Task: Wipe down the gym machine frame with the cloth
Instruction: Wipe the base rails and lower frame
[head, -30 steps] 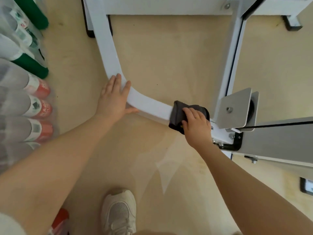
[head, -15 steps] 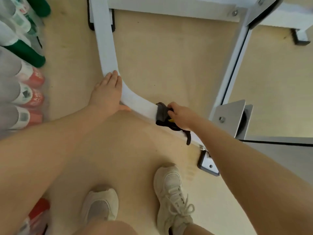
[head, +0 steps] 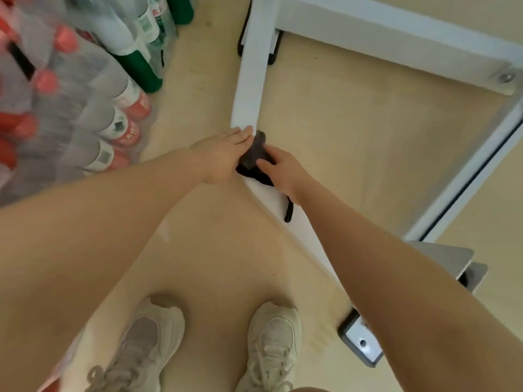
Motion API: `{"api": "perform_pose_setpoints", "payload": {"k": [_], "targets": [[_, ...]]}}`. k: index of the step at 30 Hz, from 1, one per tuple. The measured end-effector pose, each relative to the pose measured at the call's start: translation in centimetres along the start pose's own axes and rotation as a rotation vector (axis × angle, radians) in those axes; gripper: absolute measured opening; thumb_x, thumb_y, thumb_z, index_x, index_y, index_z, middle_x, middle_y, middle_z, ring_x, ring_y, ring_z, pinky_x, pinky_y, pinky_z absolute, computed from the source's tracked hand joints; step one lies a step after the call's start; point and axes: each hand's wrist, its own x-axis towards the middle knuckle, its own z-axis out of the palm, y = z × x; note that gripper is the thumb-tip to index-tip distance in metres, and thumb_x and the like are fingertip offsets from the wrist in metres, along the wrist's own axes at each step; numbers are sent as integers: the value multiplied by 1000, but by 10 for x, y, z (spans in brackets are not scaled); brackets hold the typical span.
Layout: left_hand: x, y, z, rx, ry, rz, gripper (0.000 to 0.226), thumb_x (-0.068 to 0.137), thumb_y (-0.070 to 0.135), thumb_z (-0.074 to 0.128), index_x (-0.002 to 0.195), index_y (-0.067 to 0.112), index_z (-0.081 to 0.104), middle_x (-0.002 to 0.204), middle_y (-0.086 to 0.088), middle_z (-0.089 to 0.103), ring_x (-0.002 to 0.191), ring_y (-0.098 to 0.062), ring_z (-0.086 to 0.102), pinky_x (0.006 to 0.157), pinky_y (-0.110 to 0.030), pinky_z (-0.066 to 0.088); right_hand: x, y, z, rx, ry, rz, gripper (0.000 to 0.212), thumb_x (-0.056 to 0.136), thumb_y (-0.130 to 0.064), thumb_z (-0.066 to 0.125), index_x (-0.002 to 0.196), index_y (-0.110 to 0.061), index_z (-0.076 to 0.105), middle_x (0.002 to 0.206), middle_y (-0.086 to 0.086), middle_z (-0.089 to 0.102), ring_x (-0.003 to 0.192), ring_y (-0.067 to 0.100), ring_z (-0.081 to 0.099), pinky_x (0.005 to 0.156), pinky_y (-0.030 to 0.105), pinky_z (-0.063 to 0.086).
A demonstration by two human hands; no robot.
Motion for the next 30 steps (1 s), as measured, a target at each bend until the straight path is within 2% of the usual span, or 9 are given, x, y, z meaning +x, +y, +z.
{"api": "perform_pose_setpoints", "payload": {"k": [2, 4, 7, 10, 14, 18, 21, 25, 30], "targets": [[2, -1, 0, -106, -1, -32, 71, 88, -11, 29, 146, 13, -2, 155, 0, -10, 143, -17, -3, 113, -23, 1, 16, -15, 4, 65, 14, -9, 48, 97, -10, 37, 144, -9, 30, 141, 9, 44, 127, 22, 43, 108, 34, 33], [4, -2, -2, -166, 14, -51, 74, 85, -13, 30, 146, 15, -2, 155, 1, -8, 143, -15, -2, 112, -21, 0, 23, -14, 8, 127, 15, -31, 50, 97, -8, 35, 146, -11, 25, 144, 7, 41, 129, 21, 41, 109, 32, 32], [3, 0, -2, -229, -4, -81, 70, 87, -11, 31, 146, 10, 0, 155, -2, -7, 143, -16, -2, 108, -16, -3, 16, -2, 2, 134, -26, -10, 49, 93, -6, 39, 142, -11, 35, 137, 9, 48, 123, 23, 47, 106, 37, 36], [6, 4, -6, -252, -2, -97, 65, 91, -6, 33, 145, 4, -1, 155, -4, -14, 143, -16, 0, 110, -19, 6, 13, 1, -6, 160, -6, -23, 38, 88, -1, 44, 126, -4, 51, 121, 14, 59, 112, 29, 54, 100, 44, 41], [6, -10, -19, -325, 160, -133, 62, 91, -5, 34, 146, 3, 6, 155, -2, -9, 143, -15, 5, 109, -19, 9, 44, -19, -5, 159, 69, -33, 47, 94, -7, 42, 141, -3, 35, 142, 14, 43, 123, 21, 45, 109, 40, 33], [33, -36, -29, -308, 323, -78, 62, 89, -7, 35, 146, 6, 12, 156, -5, 2, 143, -17, 5, 109, -17, 2, 94, -40, -17, 334, 253, -47, 53, 97, -8, 39, 147, -8, 22, 151, 7, 30, 136, 20, 32, 113, 36, 28], [61, -51, -39, -301, 397, -64, 61, 91, -4, 37, 146, 7, 13, 156, -6, 3, 143, -17, 4, 110, -18, 1, 114, -44, -22, 405, 292, -102, 55, 98, -9, 38, 148, -10, 14, 154, 3, 23, 140, 16, 25, 115, 34, 24], [92, -61, -54, -327, 394, -38, 61, 93, 3, 37, 147, 7, 10, 156, -4, -1, 143, -15, 1, 110, -18, 2, 119, -31, -13, 494, 279, -144, 53, 99, -14, 38, 149, -15, 20, 151, 0, 31, 137, 13, 31, 114, 37, 28], [123, -74, -70, -249, 371, -25, 63, 94, 13, 39, 147, 9, 6, 156, -4, -5, 143, -16, 0, 112, -22, 4, 171, -56, -46, 464, 361, -126, 54, 98, -16, 41, 148, -12, 20, 150, 6, 33, 135, 18, 35, 112, 37, 30]]}}
